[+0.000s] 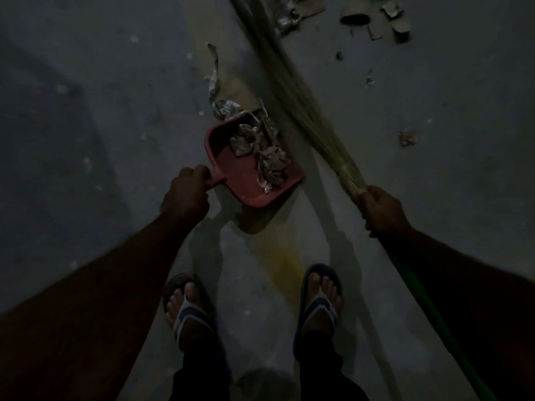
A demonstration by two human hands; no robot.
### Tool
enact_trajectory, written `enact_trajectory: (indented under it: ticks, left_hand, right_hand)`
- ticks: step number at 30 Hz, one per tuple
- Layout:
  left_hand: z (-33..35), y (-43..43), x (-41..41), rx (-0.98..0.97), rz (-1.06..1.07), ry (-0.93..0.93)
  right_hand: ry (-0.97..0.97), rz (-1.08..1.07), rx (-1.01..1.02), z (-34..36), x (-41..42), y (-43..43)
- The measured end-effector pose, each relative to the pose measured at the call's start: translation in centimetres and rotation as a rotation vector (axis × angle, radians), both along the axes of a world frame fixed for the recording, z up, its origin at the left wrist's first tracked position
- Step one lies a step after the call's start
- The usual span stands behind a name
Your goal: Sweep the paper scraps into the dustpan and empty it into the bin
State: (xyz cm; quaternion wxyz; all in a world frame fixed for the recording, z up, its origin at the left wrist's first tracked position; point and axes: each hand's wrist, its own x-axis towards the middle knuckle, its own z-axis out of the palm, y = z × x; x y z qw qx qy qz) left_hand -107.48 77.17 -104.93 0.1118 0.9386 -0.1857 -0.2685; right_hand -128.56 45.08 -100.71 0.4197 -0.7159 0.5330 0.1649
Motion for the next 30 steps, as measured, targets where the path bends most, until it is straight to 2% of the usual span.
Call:
enact_trajectory:
  ticks: [5,10,14,21,26,30]
  left_hand:
    - [-1.0,1.6,-1.0,0.007,0.01,-0.005]
    - [-2.2,1.9,-1.7,0.056,-0.055,0.017]
    - [-2.0,2.0,-2.1,0.061,0.002,0.074]
    - [-1.4,3.7,-4.0,0.017,0.032,0.096]
    - [-1.2,5.5,-5.1,-0.001,0.06,0.085]
    - [-0.9,7.6,-5.5,0.004,0.088,0.084]
  right_hand:
    - [0.112,0.019,0.012,0.2,-0.3,-1.6]
    - [0.167,0.204,0.091,0.4,-0.8,0.9]
    - [0.089,0.205,0.087,0.8,-2.1,2.1]
    - [-0.086,0.189,-0.119,1.6,-1.3,0.3]
    - [-0.149,0.374,-0.197,2.1,5.0,0.4]
    - [-0.181,0.701,-0.31,1.8,13.5,1.7]
